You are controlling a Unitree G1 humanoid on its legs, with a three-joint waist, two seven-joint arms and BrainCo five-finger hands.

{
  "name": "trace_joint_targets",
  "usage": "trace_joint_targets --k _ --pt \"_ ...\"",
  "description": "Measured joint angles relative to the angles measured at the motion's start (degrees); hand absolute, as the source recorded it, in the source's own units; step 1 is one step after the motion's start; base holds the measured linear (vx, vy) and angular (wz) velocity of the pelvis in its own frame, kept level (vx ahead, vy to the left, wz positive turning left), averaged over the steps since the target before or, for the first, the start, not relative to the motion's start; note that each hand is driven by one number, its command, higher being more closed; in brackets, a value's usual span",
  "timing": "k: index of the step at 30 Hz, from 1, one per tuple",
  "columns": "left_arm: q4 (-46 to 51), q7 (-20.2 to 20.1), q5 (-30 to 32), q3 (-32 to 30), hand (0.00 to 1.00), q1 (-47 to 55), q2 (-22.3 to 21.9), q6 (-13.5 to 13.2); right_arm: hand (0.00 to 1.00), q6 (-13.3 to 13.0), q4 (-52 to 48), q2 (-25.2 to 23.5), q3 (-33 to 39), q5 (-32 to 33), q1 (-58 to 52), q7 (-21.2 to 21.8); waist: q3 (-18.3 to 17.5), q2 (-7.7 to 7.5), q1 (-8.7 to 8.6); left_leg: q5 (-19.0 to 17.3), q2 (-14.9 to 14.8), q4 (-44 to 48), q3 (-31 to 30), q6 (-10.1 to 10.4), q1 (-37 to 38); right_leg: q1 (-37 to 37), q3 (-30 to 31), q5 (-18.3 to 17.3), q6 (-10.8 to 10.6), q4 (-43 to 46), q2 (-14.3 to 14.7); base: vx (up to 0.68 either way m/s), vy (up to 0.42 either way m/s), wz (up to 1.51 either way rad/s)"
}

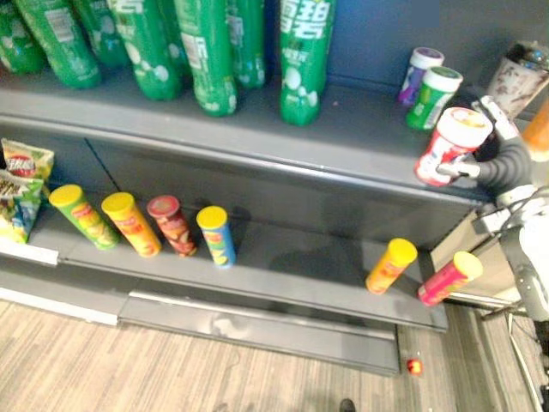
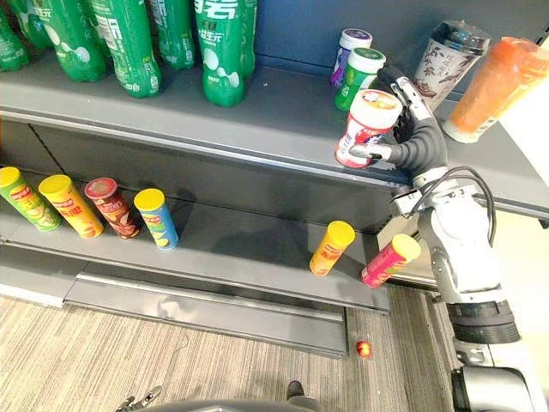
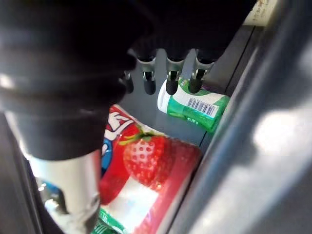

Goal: Put the gum and the chips on the shelf.

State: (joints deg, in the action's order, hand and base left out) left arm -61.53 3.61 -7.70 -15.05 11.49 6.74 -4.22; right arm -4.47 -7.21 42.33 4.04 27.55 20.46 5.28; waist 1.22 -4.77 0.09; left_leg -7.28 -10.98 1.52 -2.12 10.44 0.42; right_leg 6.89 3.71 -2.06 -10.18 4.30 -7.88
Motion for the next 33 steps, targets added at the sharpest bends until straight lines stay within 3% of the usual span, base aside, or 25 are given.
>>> trace_joint_targets --k 8,16,22,27,32,33 --pt "-0.01 -0.01 -0.01 -0.03 0.00 0.06 0.03 0.04 0.00 1.35 1.69 3.42 -2.37 0.13 1.49 0.36 0.06 -0.03 -0.19 0.03 0.02 -0.03 0.12 -0.04 0.03 -0.06 0.20 0.40 -0.04 -0.40 0.01 0.00 0.000 -0.01" --pt "0.05 -0.06 -0.09 -0.74 0.00 0.05 -0.11 0.00 0.00 0.69 0.67 3.25 -1.65 1.66 0.51 1.24 0.36 -0.26 -0.68 0.04 0.01 -0.27 0.41 -0.05 0.27 -0.06 0.47 0.44 -0.07 -0.55 0.05 0.00 0.000 0.00" --pt "0.11 -0.06 -0.12 -2.17 0.00 0.11 -0.43 0.00 0.00 -0.78 -6.55 -1.08 5.81 5.22 -7.61 2.06 0.47 -0.54 -0.75 -0.34 -0.07 -0.57 1.38 0.02 0.97 -0.07 1.64 0.48 -0.12 -1.14 0.26 0.03 0.006 -0.09" --pt "0.32 -0.05 -0.18 -5.03 0.00 0.13 -1.10 -0.01 0.00 -1.34 -10.41 -5.38 14.78 9.05 -15.68 2.66 0.65 -0.85 -1.93 -0.69 -0.22 -1.35 2.20 0.00 2.28 0.04 3.13 0.48 -0.12 -1.17 0.66 0.02 0.006 -0.16" --pt "0.63 -0.04 -0.63 -7.29 0.00 0.53 -1.68 -0.10 0.00 -3.81 -15.24 -7.30 25.64 10.86 -18.62 1.54 0.60 -0.99 -3.39 -1.18 -0.13 -1.40 3.95 -0.04 2.69 0.94 4.87 0.60 -0.34 -1.07 0.88 0.01 0.006 -0.18" --pt "0.66 -0.05 -0.72 -7.78 0.00 0.71 -1.75 -0.11 0.00 -4.36 -15.63 -7.30 28.13 11.06 -18.81 1.29 0.54 -1.07 -4.35 -1.24 -0.12 -1.40 4.26 -0.05 2.76 1.04 5.10 0.62 -0.36 -1.08 0.91 0.02 0.007 -0.14"
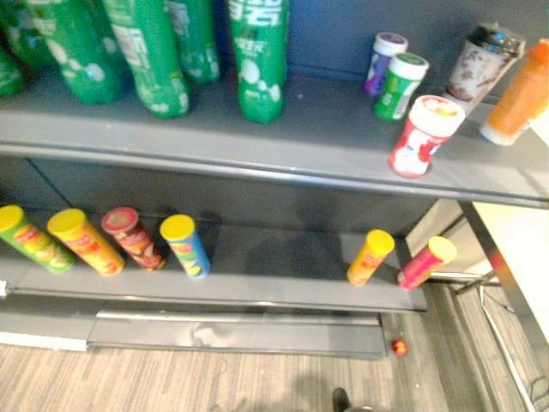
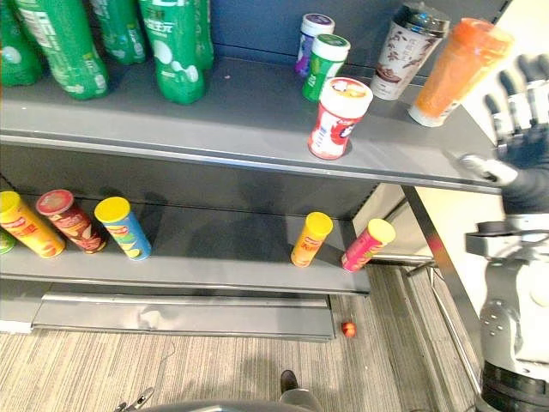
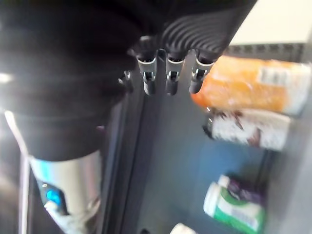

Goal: Put the gum and the chips on the shelf.

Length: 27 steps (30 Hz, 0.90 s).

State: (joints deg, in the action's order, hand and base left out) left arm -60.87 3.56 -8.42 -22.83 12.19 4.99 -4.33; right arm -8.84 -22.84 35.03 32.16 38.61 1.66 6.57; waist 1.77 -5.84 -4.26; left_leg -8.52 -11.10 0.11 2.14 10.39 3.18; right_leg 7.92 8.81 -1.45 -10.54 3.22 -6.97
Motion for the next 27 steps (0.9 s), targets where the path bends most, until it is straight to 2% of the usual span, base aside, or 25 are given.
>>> trace_joint_targets --k 8,11,14,22,25,26,27 --pt "0.57 0.00 -0.31 -1.41 0.00 0.56 -0.32 -0.17 0.00 -3.07 -1.70 -0.09 10.75 0.19 -1.33 -1.33 -1.32 -0.42 -1.48 -0.32 -0.04 -0.04 0.65 0.17 0.12 0.75 1.14 0.09 -0.13 0.04 0.31 0.01 0.000 -0.08" --pt "0.57 0.01 -0.39 -1.84 0.00 1.03 -0.41 -0.18 0.00 -4.47 -1.79 -1.82 14.37 0.10 -1.35 -2.76 -2.58 -0.49 -1.93 -0.44 -0.13 -0.08 0.89 0.35 0.23 0.83 1.32 0.09 -0.13 0.04 0.44 0.00 -0.002 -0.03" --pt "0.59 0.14 -0.44 -2.52 0.00 1.30 -0.76 -0.30 0.00 -5.67 -1.91 -7.14 16.82 0.09 -2.22 -4.47 -3.61 -0.60 -1.76 -0.70 -0.26 -0.06 1.90 0.39 1.10 0.70 2.23 0.09 -0.13 0.21 0.73 0.00 -0.005 -0.15" --pt "1.77 0.67 -0.43 -6.91 0.00 1.62 -3.76 -0.50 0.00 -5.40 -5.50 -22.06 15.59 0.14 -10.72 -6.74 -5.13 0.58 -1.71 -1.74 -0.50 0.89 4.53 0.23 2.17 0.95 4.39 0.10 -0.15 1.19 1.56 -0.02 -0.007 -0.17" --pt "2.29 0.69 -0.43 -7.02 0.00 1.48 -4.37 -0.52 0.00 -5.09 -8.24 -23.72 14.20 0.14 -12.23 -6.68 -4.89 1.01 -1.57 -4.00 -0.95 4.76 5.31 0.31 1.56 0.84 5.43 0.09 -0.15 1.98 2.08 -0.02 0.005 -0.20" --pt "2.82 0.68 -0.48 -6.86 0.00 1.37 -4.79 -0.59 0.00 -5.10 -9.24 -23.95 13.92 0.11 -12.37 -6.78 -4.64 0.91 -1.48 -5.86 -1.48 8.34 5.30 0.32 0.24 0.80 5.63 0.09 -0.15 2.36 2.36 -0.04 0.032 -0.13" --pt "3.27 0.66 -0.48 -6.62 0.00 1.00 -5.12 -0.59 0.00 -5.11 -10.60 -24.29 13.40 0.11 -12.71 -6.90 -4.30 1.58 -1.23 -8.14 -2.35 12.47 5.15 0.30 -1.14 0.60 5.65 0.09 -0.15 3.01 2.79 -0.06 0.060 -0.17"
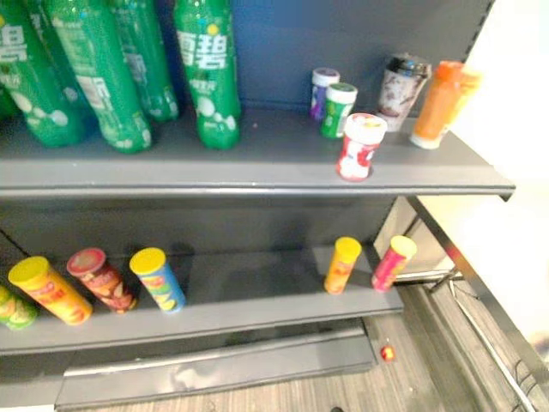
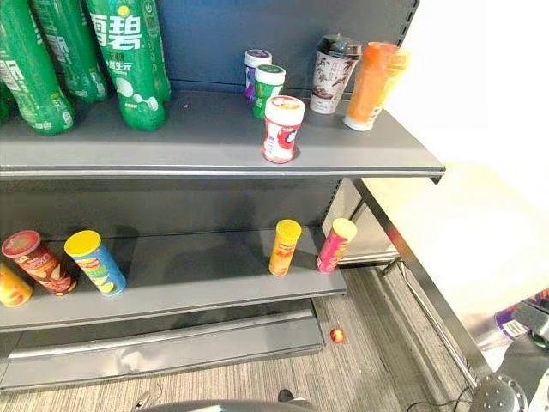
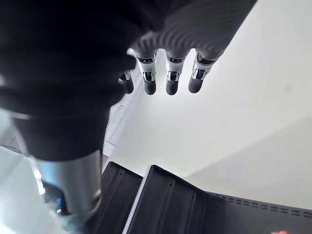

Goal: Put the gum and the chips on the shelf.

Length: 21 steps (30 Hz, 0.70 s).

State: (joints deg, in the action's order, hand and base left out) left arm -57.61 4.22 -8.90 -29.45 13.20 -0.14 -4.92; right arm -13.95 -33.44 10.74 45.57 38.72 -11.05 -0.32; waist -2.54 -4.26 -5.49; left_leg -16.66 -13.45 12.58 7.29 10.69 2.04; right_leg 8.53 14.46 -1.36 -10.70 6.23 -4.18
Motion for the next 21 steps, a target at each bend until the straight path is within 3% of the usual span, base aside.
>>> trace_joint_targets --k 1,2,6,8,9,11,12,13,14,15,16,17,18,19,20,21 --pt "0.76 0.00 0.00 0.20 0.00 -0.01 -0.37 -0.02 0.00 0.01 -0.97 -0.19 -0.80 0.00 -0.53 -0.04 0.76 -0.48 0.26 -1.53 -0.69 2.98 -0.01 0.05 -0.87 -0.22 0.06 0.00 0.00 0.25 0.38 -0.08 0.068 -0.14" --pt "1.49 0.00 -0.03 0.90 0.00 -0.58 -0.72 -0.01 0.00 0.09 -2.74 -0.63 -1.15 -0.03 -1.63 -0.12 1.58 0.69 0.81 -3.58 -1.77 6.98 -0.04 0.21 -1.59 -1.00 0.04 0.00 -0.01 0.82 1.12 -0.08 0.063 -0.14" --pt "3.40 0.01 0.03 2.73 0.00 -0.99 -1.22 -0.09 0.00 0.93 -8.67 -0.77 -2.98 -0.55 -4.86 -0.37 3.38 1.05 1.24 -9.04 -4.87 17.40 1.89 -0.17 -3.69 -0.73 2.51 0.60 -0.69 2.23 3.72 -0.12 0.080 -0.45" --pt "3.65 -0.01 0.07 3.56 0.00 -1.11 -1.16 -0.23 0.00 1.03 -11.31 -0.83 -3.95 -0.60 -6.62 -0.32 4.53 1.88 1.45 -11.59 -6.97 20.85 5.87 -0.55 -3.22 0.21 4.74 3.15 -0.78 2.45 5.57 -0.16 0.082 -1.10" --pt "3.56 -0.07 0.11 4.57 0.00 -1.45 -0.81 -0.41 0.00 1.03 -12.45 -0.92 -4.05 -0.64 -7.52 -0.34 5.30 2.69 1.43 -12.74 -8.66 22.53 9.04 -1.07 -2.38 1.12 4.69 6.05 0.24 2.38 7.04 -0.20 0.053 -1.51" --pt "3.30 -0.22 0.22 5.73 0.00 -2.07 -0.37 -0.84 0.00 0.98 -13.37 -0.94 -3.90 -0.70 -9.16 -0.35 6.89 2.95 1.36 -13.04 -10.89 23.51 14.37 -2.13 -1.11 2.04 2.35 11.77 3.19 0.02 8.45 -0.21 0.013 -1.48" --pt "2.83 -0.31 0.50 6.83 0.00 -2.22 -0.13 -0.89 0.00 0.66 -13.47 -0.84 -3.74 -0.72 -9.30 -0.34 7.09 3.36 1.03 -12.36 -12.39 23.63 18.01 -2.77 -0.62 3.95 -3.90 10.07 8.42 3.58 8.18 -0.15 -0.029 -1.28" --pt "2.87 -0.42 1.08 8.24 0.00 -2.34 -0.37 -0.86 0.00 0.30 -13.44 -0.66 -3.62 -1.17 -8.97 -0.47 7.61 4.15 1.05 -11.26 -13.12 23.32 21.40 -2.37 0.59 6.40 -11.42 4.50 11.61 13.79 6.12 -0.15 -0.028 -1.18" --pt "2.98 -0.60 1.22 8.73 0.00 -2.37 -0.48 -0.94 0.00 0.27 -13.39 -0.33 -3.65 -1.55 -8.56 -0.42 8.16 4.36 1.08 -10.82 -13.18 22.72 22.91 -2.27 1.76 6.91 -13.87 2.05 12.47 18.96 4.41 -0.08 -0.014 -0.98" --pt "2.95 -0.65 1.27 9.44 0.00 -2.06 -0.50 -0.99 0.00 0.05 -13.03 0.57 -3.63 -2.52 -8.14 -0.32 8.51 4.69 1.03 -10.20 -13.00 21.74 25.32 -2.18 3.61 6.99 -17.41 -1.16 13.69 27.25 0.75 -0.06 -0.026 -0.99" --pt "2.95 -0.66 1.21 10.04 0.00 -2.10 0.18 -1.19 0.00 -0.24 -11.97 2.33 -3.23 -2.75 -7.13 -0.33 9.00 3.91 0.97 -9.69 -11.83 21.61 27.31 -2.30 4.72 7.55 -20.90 -2.84 14.48 32.00 -2.75 -0.03 -0.025 -1.05" --pt "2.86 -0.68 1.22 10.28 0.00 -2.86 0.91 -1.21 0.00 -0.23 -11.05 3.55 -3.09 -2.77 -5.93 -0.33 9.97 2.41 0.76 -9.64 -10.65 21.89 27.91 -2.48 5.18 8.26 -23.16 -2.11 14.23 32.02 -3.15 -0.08 -0.018 -1.37" --pt "0.51 -0.73 1.33 10.98 0.00 -4.37 1.79 -0.95 0.00 0.25 -8.25 6.23 -3.17 -2.85 -2.30 -0.37 10.92 3.74 0.70 -10.18 -9.35 19.70 25.74 -4.13 4.51 8.32 -24.14 0.49 13.96 26.41 -1.51 -0.17 0.010 -1.93" --pt "-2.11 -1.22 1.56 11.68 0.00 -5.14 2.22 -0.96 0.00 0.36 -5.06 7.10 -2.51 -3.01 1.59 -0.45 10.67 5.53 1.79 -9.49 -7.01 14.39 23.98 -5.43 2.69 6.47 -22.85 4.90 11.89 13.38 1.36 -0.18 -0.001 -2.26" --pt "-2.66 -1.48 1.87 11.82 0.00 -5.46 2.59 -1.35 0.00 0.73 -4.16 7.12 -2.20 -3.17 3.52 -0.52 11.06 5.48 2.50 -7.72 -6.45 12.95 26.55 -4.87 2.94 7.42 -25.53 2.43 13.48 15.67 0.72 -0.16 -0.029 -1.99" --pt "-3.80 -1.76 2.47 12.59 0.00 -6.62 4.09 -1.06 0.00 0.62 -3.60 7.25 -0.25 -3.35 4.80 -0.86 12.43 4.10 1.25 -6.14 -5.66 12.47 29.20 -3.85 2.26 8.00 -29.78 -4.96 12.51 24.02 -3.16 -0.05 -0.091 -1.53"
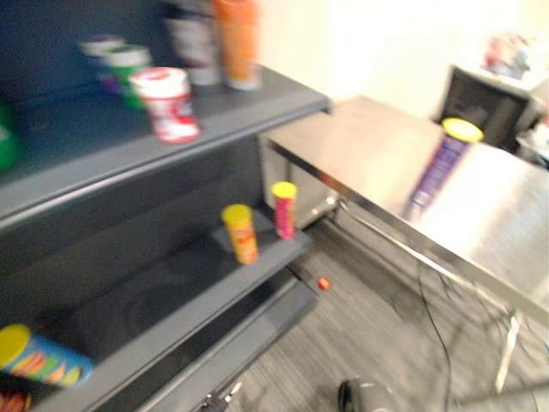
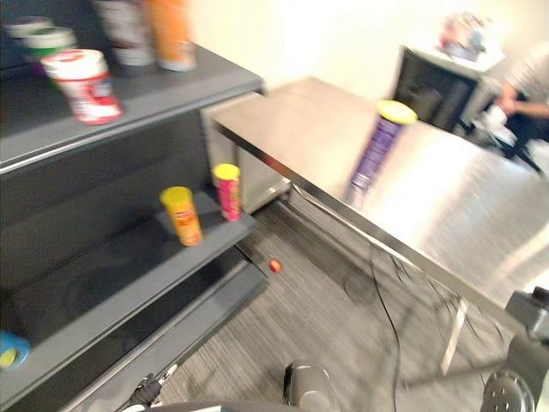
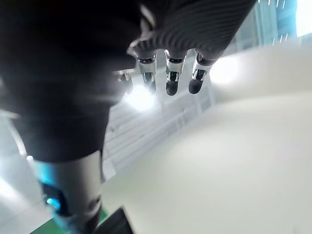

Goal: Put the gum and the chips on the shelf.

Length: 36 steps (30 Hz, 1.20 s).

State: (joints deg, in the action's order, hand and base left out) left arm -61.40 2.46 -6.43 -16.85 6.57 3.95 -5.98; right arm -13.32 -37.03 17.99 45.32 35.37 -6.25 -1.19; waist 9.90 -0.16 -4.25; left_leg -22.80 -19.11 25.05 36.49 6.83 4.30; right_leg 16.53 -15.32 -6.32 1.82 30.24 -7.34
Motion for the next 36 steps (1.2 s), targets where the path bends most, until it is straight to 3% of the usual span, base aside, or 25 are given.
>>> trace_joint_targets --k 1,2,3,4,5,6,9,11,15,17,19,20,21,22,24,26,27,28,29,32,36 --pt "0.28 -0.20 0.02 0.57 0.00 0.19 1.28 -0.02 0.00 -0.05 1.04 0.91 0.32 -0.64 0.97 -0.06 0.61 -1.54 -0.50 0.28 0.61 0.23 3.27 0.43 0.69 -2.27 -5.56 -3.73 -2.67 -0.80 -3.12 -0.03 -0.107 -1.37" --pt "0.24 -0.32 0.13 0.76 0.00 0.20 2.09 0.01 0.00 0.12 1.70 1.80 -0.26 -0.72 1.76 0.02 1.00 -1.85 -0.09 0.25 0.45 0.48 5.75 0.47 1.41 -3.14 -8.84 -4.91 -3.41 -3.78 -2.93 0.01 -0.133 -1.45" --pt "-0.58 -0.45 0.44 0.85 0.00 0.07 1.91 0.43 0.00 0.18 2.53 3.28 -1.03 -0.88 2.68 0.20 1.65 -0.18 -0.39 0.70 -1.31 0.05 8.75 0.72 2.27 -3.96 -11.02 -2.79 -3.00 -8.17 -0.34 0.01 -0.105 -1.14" --pt "-0.34 -0.54 0.52 1.00 0.00 0.29 1.39 0.40 0.00 0.06 2.81 3.76 -1.11 -0.96 2.78 0.23 1.49 0.14 -0.34 1.35 -1.96 -0.83 10.22 1.57 2.94 -3.81 -12.05 -3.33 -2.49 -9.37 0.13 0.12 -0.146 -1.51" --pt "0.52 -0.61 0.54 1.57 0.00 0.84 1.00 0.20 0.00 -0.41 4.65 5.37 -1.70 -1.03 3.53 0.44 0.92 0.46 0.19 2.19 -1.89 -2.04 15.24 2.76 5.19 -4.15 -20.89 -4.39 -0.80 -6.91 -3.28 0.16 -0.112 -1.38" --pt "0.52 -0.64 0.54 1.87 0.00 1.00 1.13 0.19 0.00 -0.48 5.36 5.94 -2.42 -1.03 4.15 0.52 0.97 0.16 0.29 2.24 -2.15 -1.94 16.96 2.85 5.74 -3.65 -22.63 -4.62 -0.33 -5.66 -4.12 0.21 -0.171 -1.55" --pt "1.05 -0.67 0.55 1.96 0.00 0.45 1.11 0.18 0.00 -0.63 7.69 6.75 -3.09 -1.05 3.68 0.60 1.08 -0.37 -1.65 3.76 -4.52 0.41 19.60 2.74 6.03 -1.79 -20.07 -4.38 0.58 -6.31 -0.42 0.17 -0.180 -0.93" --pt "1.07 -0.55 0.67 2.45 0.00 -1.31 0.92 -0.23 0.00 -0.72 8.68 6.26 -2.09 -1.03 0.41 0.34 1.14 -0.52 -3.67 5.71 -7.92 4.39 18.64 2.33 4.80 -2.92 -19.94 -4.61 1.30 -8.07 1.81 0.16 -0.139 -0.28" --pt "3.22 0.03 0.50 3.60 0.00 -3.03 0.70 -0.87 0.00 -1.25 7.88 5.57 -0.47 -0.51 -2.31 0.25 0.95 -1.02 -4.99 9.90 -7.12 4.39 18.22 2.71 5.23 -2.77 -17.74 -4.69 1.42 -8.59 2.40 0.11 -0.031 -0.24" --pt "3.93 0.93 0.38 3.44 0.00 -2.99 0.76 -1.11 0.00 -1.76 6.55 5.57 -0.47 -0.44 -2.57 0.28 0.71 -1.69 -4.94 13.65 -7.47 7.63 17.47 2.53 5.29 -3.51 -15.55 -4.66 1.39 -10.13 2.83 0.09 -0.015 -0.48" --pt "4.42 1.82 -0.14 2.86 0.00 -2.52 0.71 -1.12 0.00 -2.49 5.52 5.68 -0.49 -0.41 -2.55 0.39 0.84 -2.82 -4.27 19.30 -9.38 14.70 11.06 0.21 2.91 -6.11 -13.65 -4.58 1.28 -12.57 3.52 0.11 -0.072 -0.43" --pt "4.42 1.98 -0.23 2.83 0.00 -2.38 0.70 -1.25 0.00 -2.64 5.63 5.90 -0.57 -0.40 -2.23 0.34 1.08 -3.61 -3.78 18.57 -9.72 16.69 7.80 -0.24 1.64 -6.59 -12.91 -4.58 1.27 -13.19 3.68 0.08 -0.044 -0.49" --pt "4.48 2.30 -0.70 2.70 0.00 -2.28 0.63 -1.40 0.00 -3.52 6.18 6.11 -0.89 -0.29 -1.12 0.13 0.93 -3.53 -2.87 14.92 -8.55 19.76 -0.48 -1.16 -2.22 -7.40 -11.24 -4.61 1.29 -13.92 4.17 0.05 0.005 -0.62" --pt "4.87 2.47 -2.15 1.60 0.00 -1.76 0.36 -1.40 0.00 -3.72 6.95 6.29 -1.94 0.06 0.98 -0.05 1.21 -4.36 -1.65 11.33 -5.17 20.49 -10.70 -0.79 -6.35 -7.86 -9.10 -4.57 1.23 -14.24 4.28 0.05 0.032 -0.67" --pt "6.86 3.44 -4.05 -1.45 0.00 -0.56 0.14 -1.71 0.00 -3.80 8.10 7.15 -3.59 1.07 4.08 -0.12 1.27 -5.23 0.42 7.25 -1.35 17.61 -20.08 0.57 -10.60 -8.53 -6.44 -4.15 0.55 -14.54 4.31 0.09 0.110 -0.75" --pt "6.83 4.10 -6.47 -3.88 0.00 0.78 -0.36 -1.69 0.00 -4.15 10.58 8.72 -3.47 1.22 6.24 -0.03 1.34 -5.34 0.44 6.56 0.01 10.11 -22.55 0.51 -13.39 -10.88 -6.13 -3.57 -0.51 -15.55 3.38 0.13 0.191 -0.27" --pt "7.12 4.20 -7.27 -5.09 0.00 0.83 -0.70 -1.77 0.00 -4.58 11.94 9.40 -3.42 1.64 7.21 -0.53 1.41 -5.46 0.56 7.14 2.17 4.15 -23.50 0.30 -15.04 -11.95 -5.82 -3.52 -1.72 -15.81 1.95 0.09 0.321 -0.08" --pt "7.26 4.28 -7.41 -5.65 0.00 0.94 -1.46 -1.79 0.00 -4.71 12.82 10.05 -3.67 1.89 8.22 -1.03 1.10 -4.64 1.30 11.77 5.19 -3.60 -25.72 -0.08 -15.98 -12.05 -4.56 -3.49 -3.72 -15.41 0.98 0.07 0.269 -0.24" --pt "7.31 4.17 -7.96 -5.83 0.00 1.14 -1.91 -1.76 0.00 -4.88 13.14 10.01 -3.79 1.83 8.60 -1.15 1.33 -4.53 2.02 14.12 6.31 -5.18 -27.02 -0.06 -16.38 -11.98 -3.45 -3.65 -4.62 -15.02 0.99 0.11 0.365 -0.27" --pt "7.77 4.62 -8.10 -6.19 0.00 2.16 -1.18 -2.20 0.00 -5.58 13.21 8.55 -4.84 1.68 8.96 -1.47 0.63 -5.58 2.51 14.46 10.79 -7.10 -27.59 -1.72 -15.30 -13.73 -1.43 -1.59 -7.48 -18.97 -2.11 0.10 0.253 0.15" --pt "7.74 4.50 -8.05 -7.19 0.00 4.75 -1.15 -1.93 0.00 -5.55 13.20 5.16 -5.41 1.08 10.72 -1.40 0.29 -6.65 2.96 15.00 14.22 -9.77 -28.05 -3.71 -14.11 -16.05 -1.55 0.12 -8.65 -22.60 -4.26 0.07 0.160 0.28"
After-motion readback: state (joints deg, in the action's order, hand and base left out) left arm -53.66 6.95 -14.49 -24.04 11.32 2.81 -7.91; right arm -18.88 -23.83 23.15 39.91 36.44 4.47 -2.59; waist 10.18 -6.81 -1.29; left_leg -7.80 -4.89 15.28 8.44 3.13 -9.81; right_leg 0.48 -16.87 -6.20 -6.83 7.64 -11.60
